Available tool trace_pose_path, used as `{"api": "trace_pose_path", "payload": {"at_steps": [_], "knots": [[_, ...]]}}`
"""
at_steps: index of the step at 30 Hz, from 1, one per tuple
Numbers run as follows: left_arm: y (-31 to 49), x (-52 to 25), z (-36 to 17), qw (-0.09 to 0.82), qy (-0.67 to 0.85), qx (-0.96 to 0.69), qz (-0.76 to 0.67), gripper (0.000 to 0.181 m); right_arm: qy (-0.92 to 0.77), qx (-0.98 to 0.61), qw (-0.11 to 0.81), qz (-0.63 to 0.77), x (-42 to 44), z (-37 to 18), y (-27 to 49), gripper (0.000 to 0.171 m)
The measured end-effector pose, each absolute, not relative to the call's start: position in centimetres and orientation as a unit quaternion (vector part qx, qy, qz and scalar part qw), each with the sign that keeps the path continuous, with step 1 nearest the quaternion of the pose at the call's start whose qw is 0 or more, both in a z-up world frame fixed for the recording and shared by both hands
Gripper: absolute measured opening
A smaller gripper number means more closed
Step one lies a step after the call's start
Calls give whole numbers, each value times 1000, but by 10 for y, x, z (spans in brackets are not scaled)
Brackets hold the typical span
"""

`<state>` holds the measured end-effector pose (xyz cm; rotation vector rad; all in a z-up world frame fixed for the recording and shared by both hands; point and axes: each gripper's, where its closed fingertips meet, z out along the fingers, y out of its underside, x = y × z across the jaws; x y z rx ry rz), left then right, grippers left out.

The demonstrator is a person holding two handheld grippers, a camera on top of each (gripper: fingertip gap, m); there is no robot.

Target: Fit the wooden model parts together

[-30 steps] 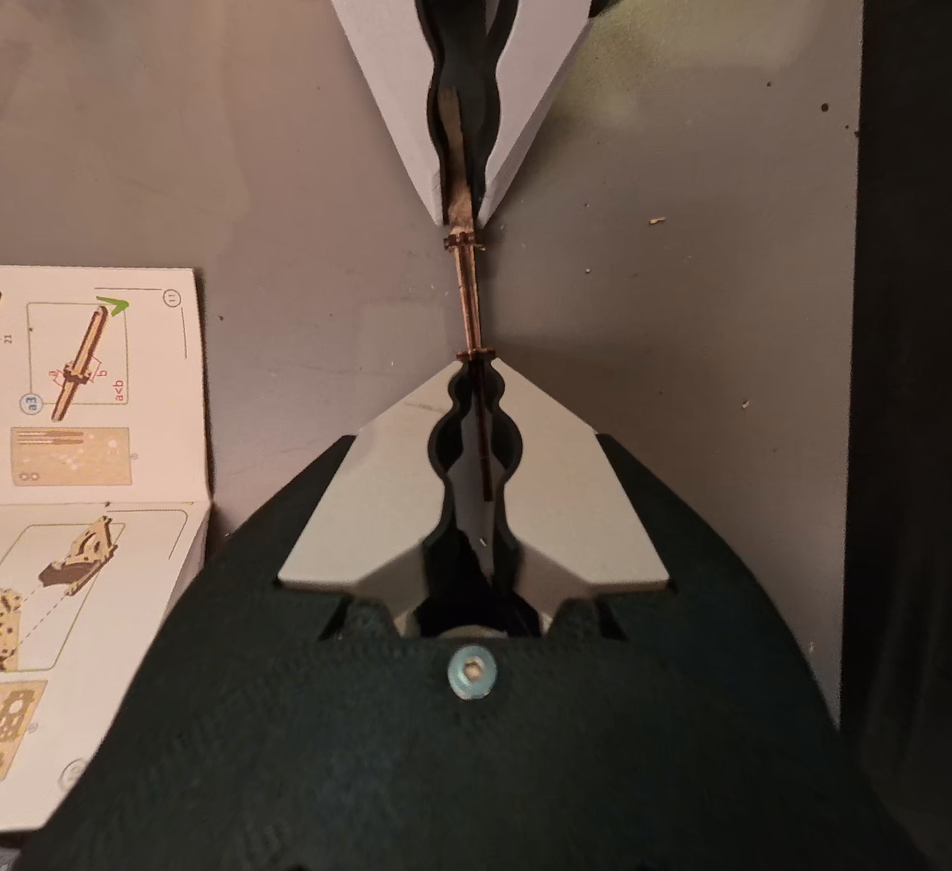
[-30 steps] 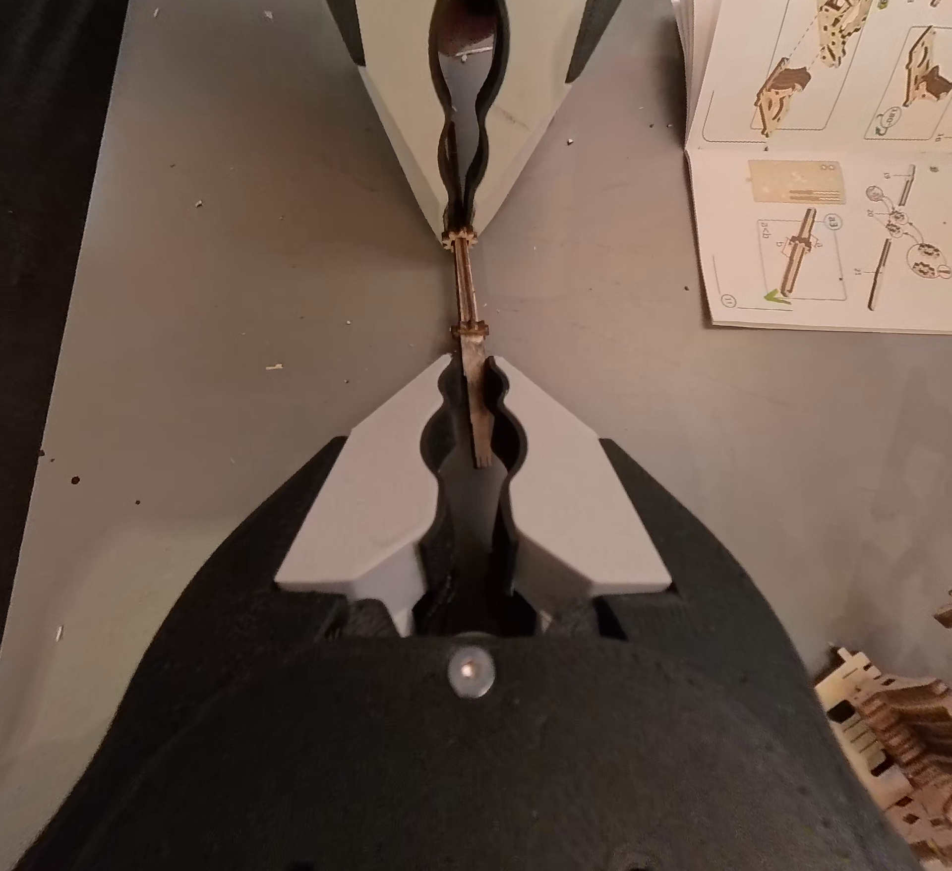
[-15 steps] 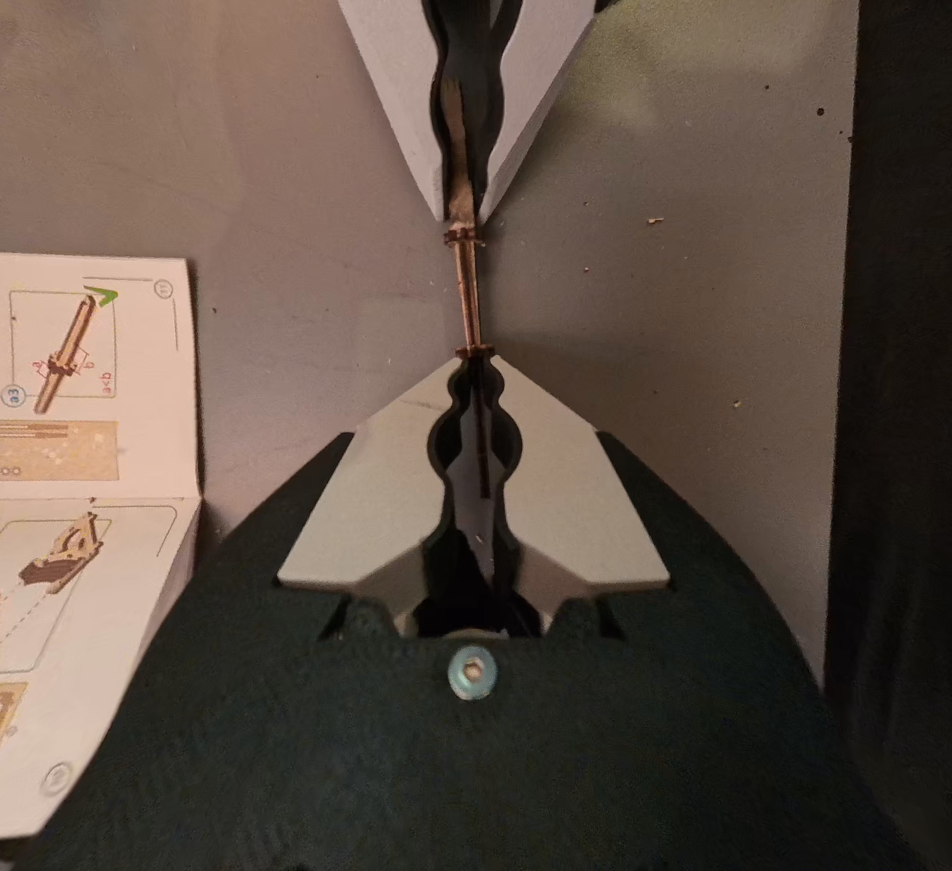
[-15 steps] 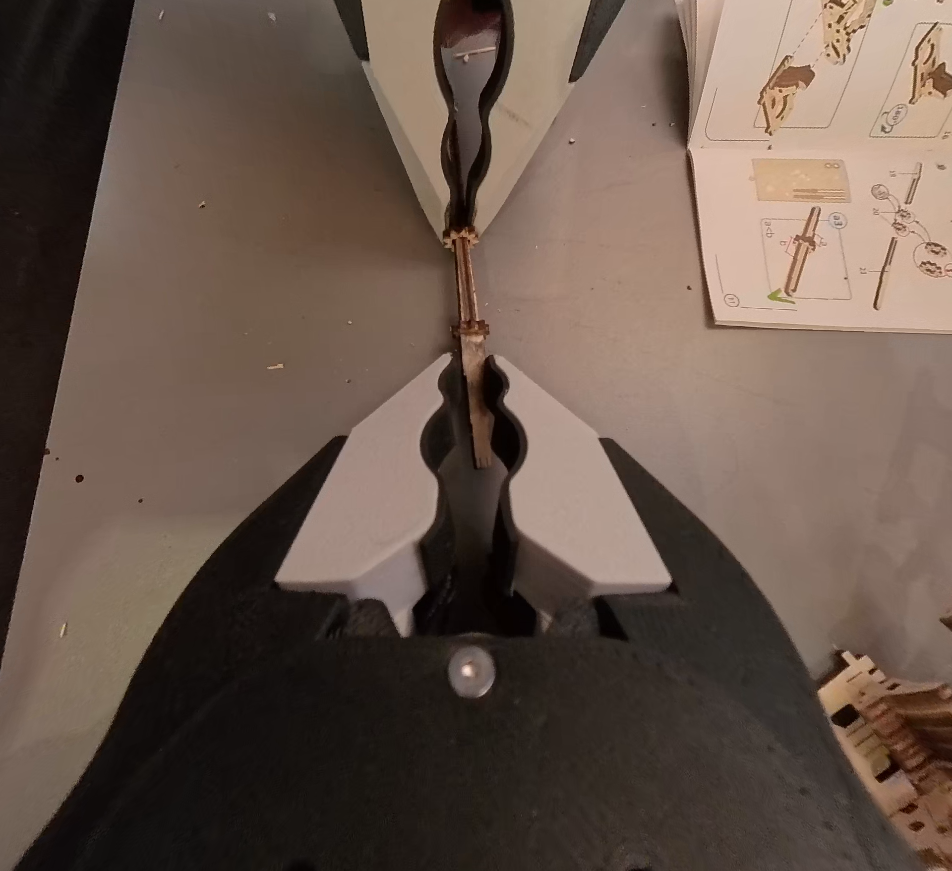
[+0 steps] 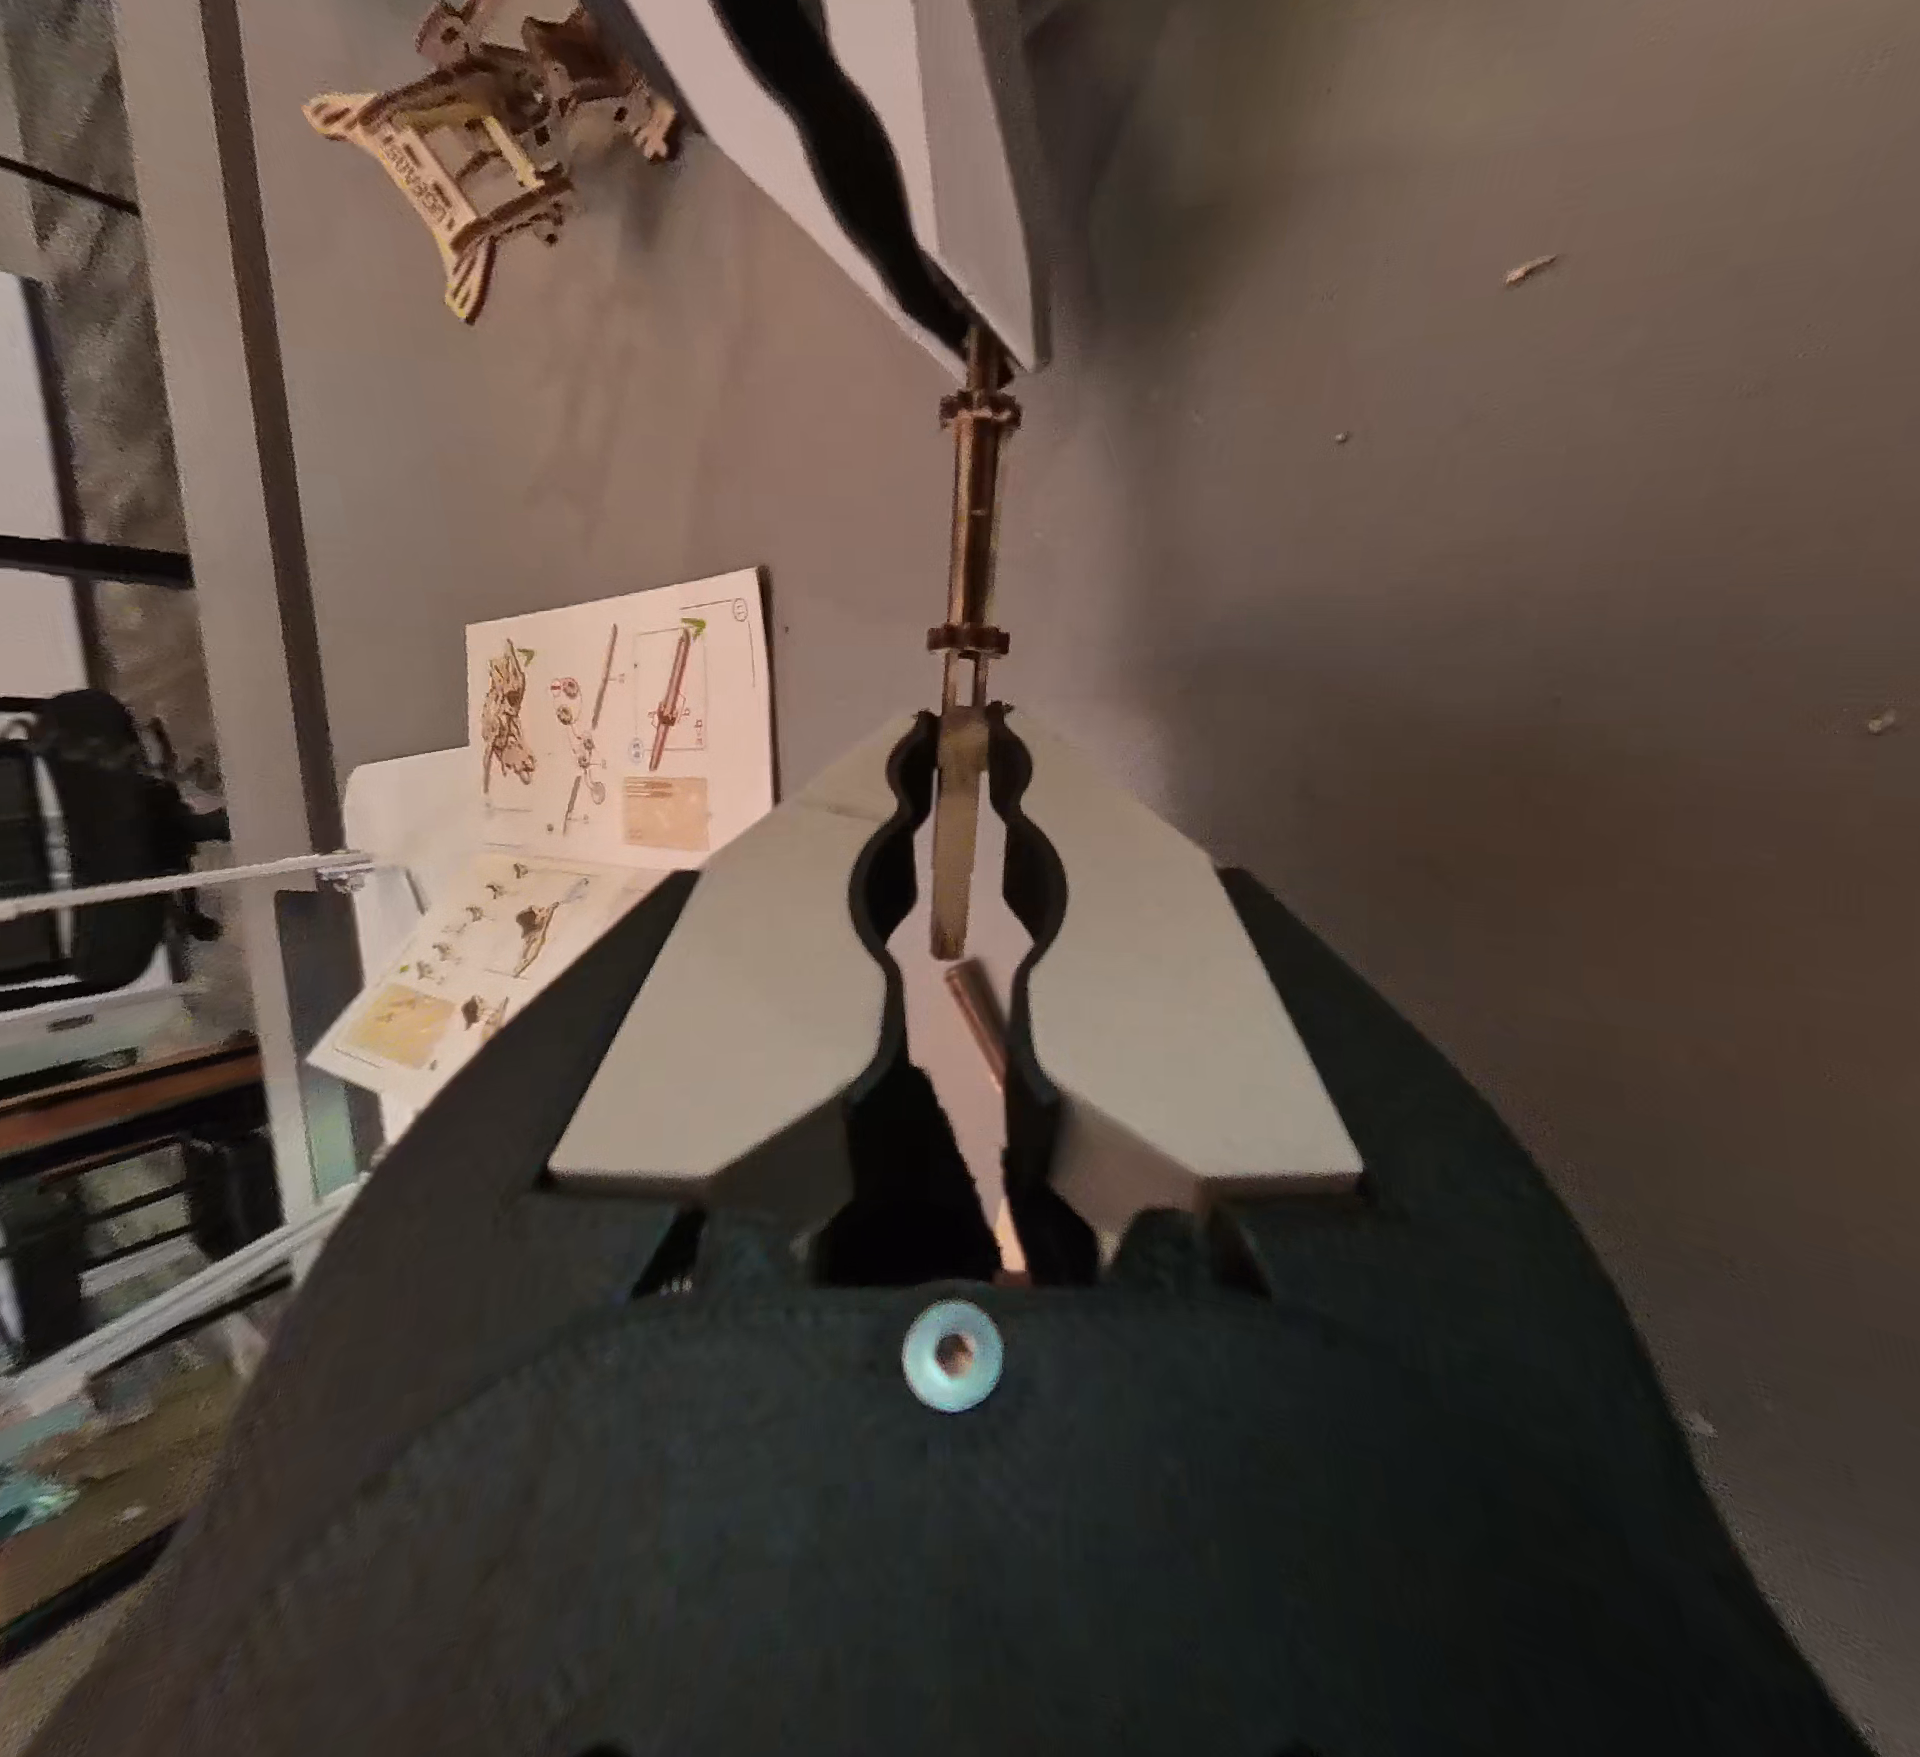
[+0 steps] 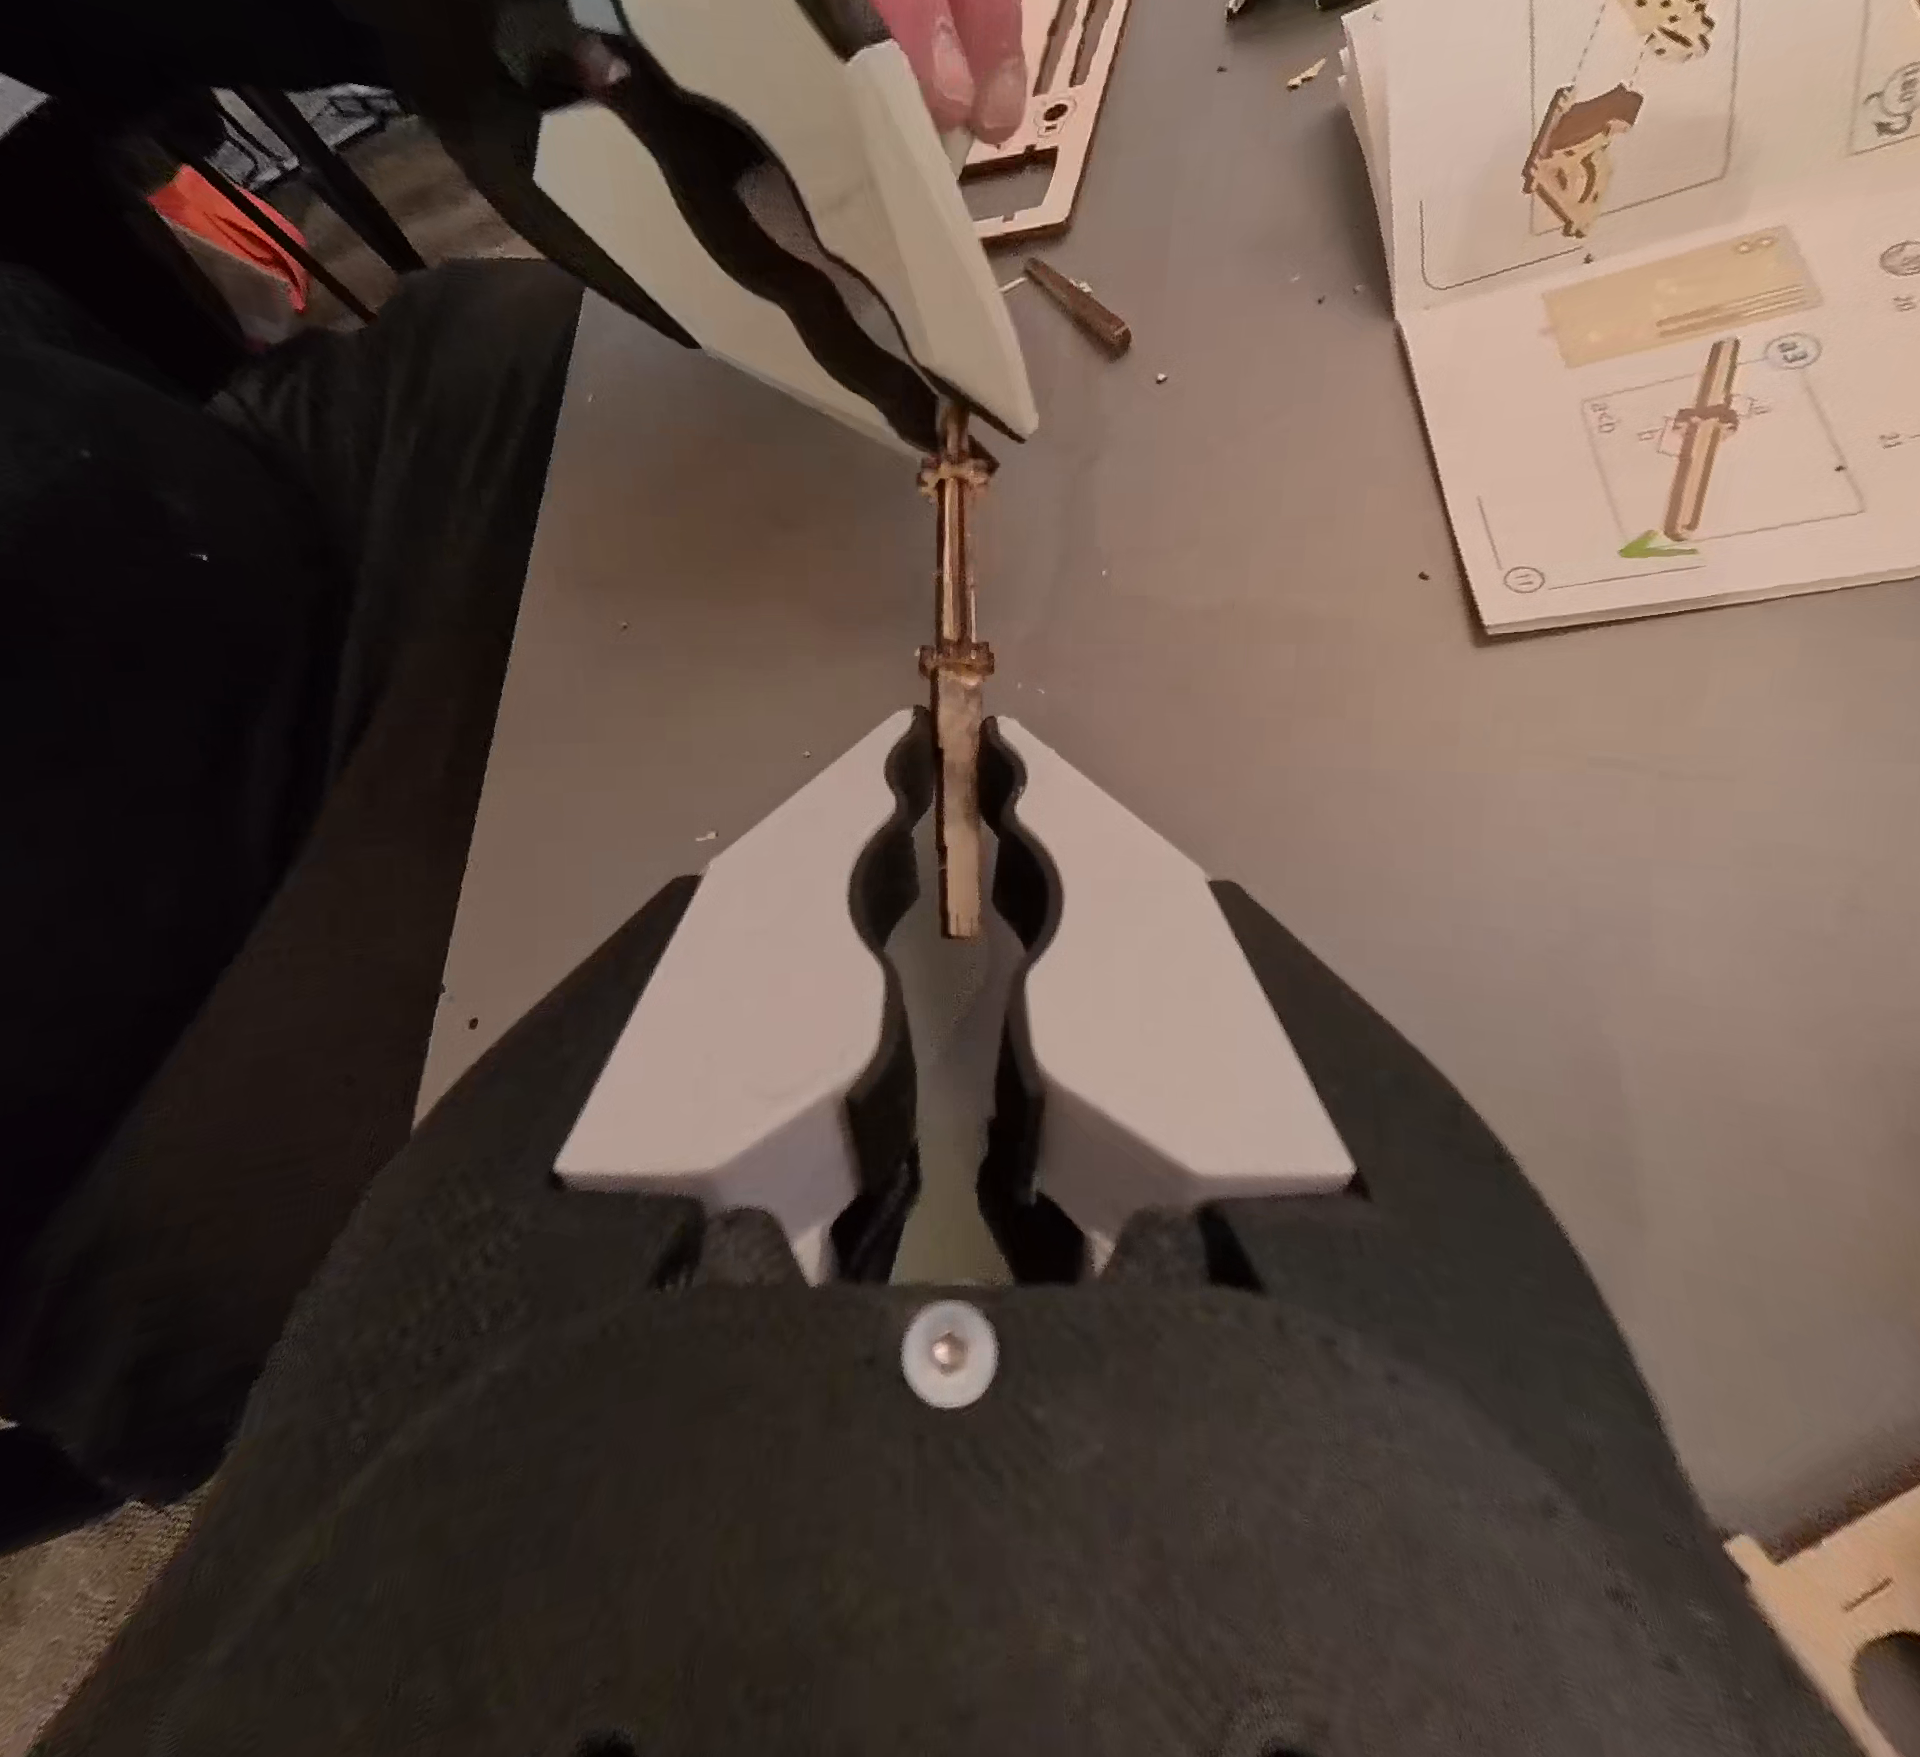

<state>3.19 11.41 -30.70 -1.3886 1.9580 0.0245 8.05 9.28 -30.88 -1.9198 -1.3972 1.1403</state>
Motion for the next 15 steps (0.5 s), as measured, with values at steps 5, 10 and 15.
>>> {"api": "trace_pose_path", "payload": {"at_steps": [5,10,15], "knots": [[112,29,-307,346,753,-559,-6,7,-517,-698,286,405,80,-304,98,9],[111,26,-310,305,731,-608,-48,7,-572,-666,365,310,79,-303,102,19],[105,30,-311,275,702,-646,-116,7,-599,-653,392,247,78,-307,107,15]]}}
